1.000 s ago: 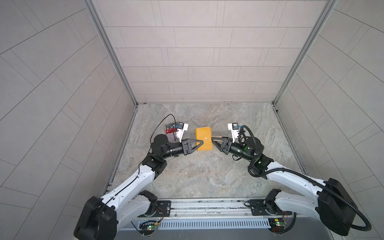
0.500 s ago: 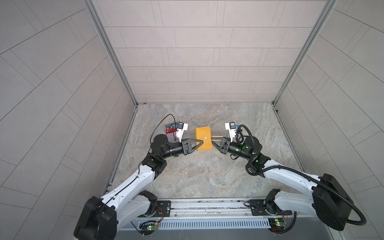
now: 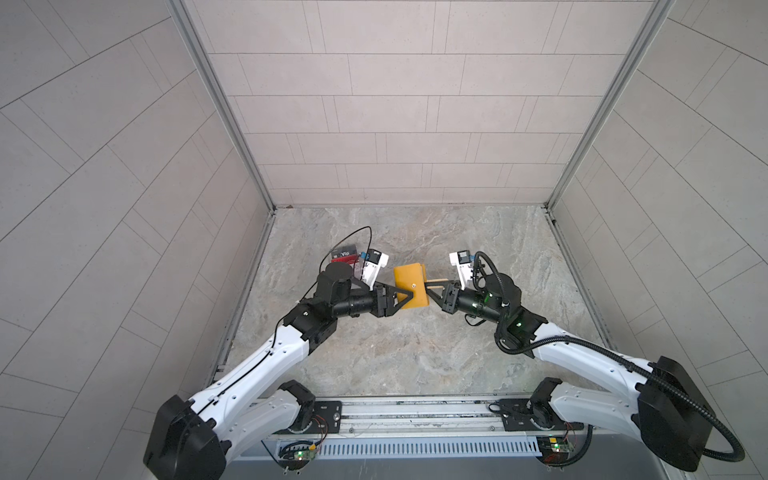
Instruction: Take the credit cards out of the card holder
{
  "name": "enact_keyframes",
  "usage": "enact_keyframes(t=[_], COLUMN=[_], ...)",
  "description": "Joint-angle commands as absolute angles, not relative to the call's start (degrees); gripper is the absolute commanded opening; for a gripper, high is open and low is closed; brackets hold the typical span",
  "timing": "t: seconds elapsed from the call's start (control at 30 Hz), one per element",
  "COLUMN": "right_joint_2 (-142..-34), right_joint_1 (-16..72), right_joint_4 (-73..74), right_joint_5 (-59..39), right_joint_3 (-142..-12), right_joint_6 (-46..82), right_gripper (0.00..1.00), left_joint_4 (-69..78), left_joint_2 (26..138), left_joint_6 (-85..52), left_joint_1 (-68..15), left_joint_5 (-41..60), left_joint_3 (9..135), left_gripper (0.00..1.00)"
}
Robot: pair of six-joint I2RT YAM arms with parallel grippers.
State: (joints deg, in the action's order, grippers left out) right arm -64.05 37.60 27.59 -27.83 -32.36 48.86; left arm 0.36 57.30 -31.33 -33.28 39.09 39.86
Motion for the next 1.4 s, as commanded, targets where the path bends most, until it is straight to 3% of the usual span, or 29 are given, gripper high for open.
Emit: enact_keyframes(t=[0.0,0.23,0.63,0.7,0.87,1.2,1.37], right_joint_2=[-63.24,-63.02,-63.55,-63.63,-64.14,-68.82,-70.74], right_joint_1=[37.84,37.82,37.80,37.79,37.81,37.85,37.79], right_joint_4=[23.94,20.51,13.24,10.97,7.52,3.04,4.73], right_joint_5=[-25.58,-23.21,-21.60,-20.78,-20.13,-21.60,-23.54], right_joint_3=[-32.15,-32.04,-34.59,-35.15,-37.02,-38.61,-38.32], right_joint_6=[46.98,45.42,42.68,41.73,39.34,38.39,39.30], right_gripper=[0.00,0.00,0.00,0.00,0.00,0.00,0.00], left_joint_4=[-5.72,-5.45,1.33,2.24,4.42,4.65,5.84], left_joint_2=[57.23,58.48,64.35,65.62,70.45,76.46,78.56], left_joint_6=[-26.23,-27.05,-30.80,-31.37,-32.04,-30.73,-30.67], left_joint_1=[-34.28,-34.80,-35.66,-35.68,-35.71,-35.74,-35.69], left_joint_5=[34.99,32.75,34.03,33.97,35.23,33.35,32.61], left_joint_3=[40.33,39.73,37.63,37.57,37.27,36.34,35.29], left_gripper=[0.63,0.72,0.68,0.63,0.38,0.18,0.13])
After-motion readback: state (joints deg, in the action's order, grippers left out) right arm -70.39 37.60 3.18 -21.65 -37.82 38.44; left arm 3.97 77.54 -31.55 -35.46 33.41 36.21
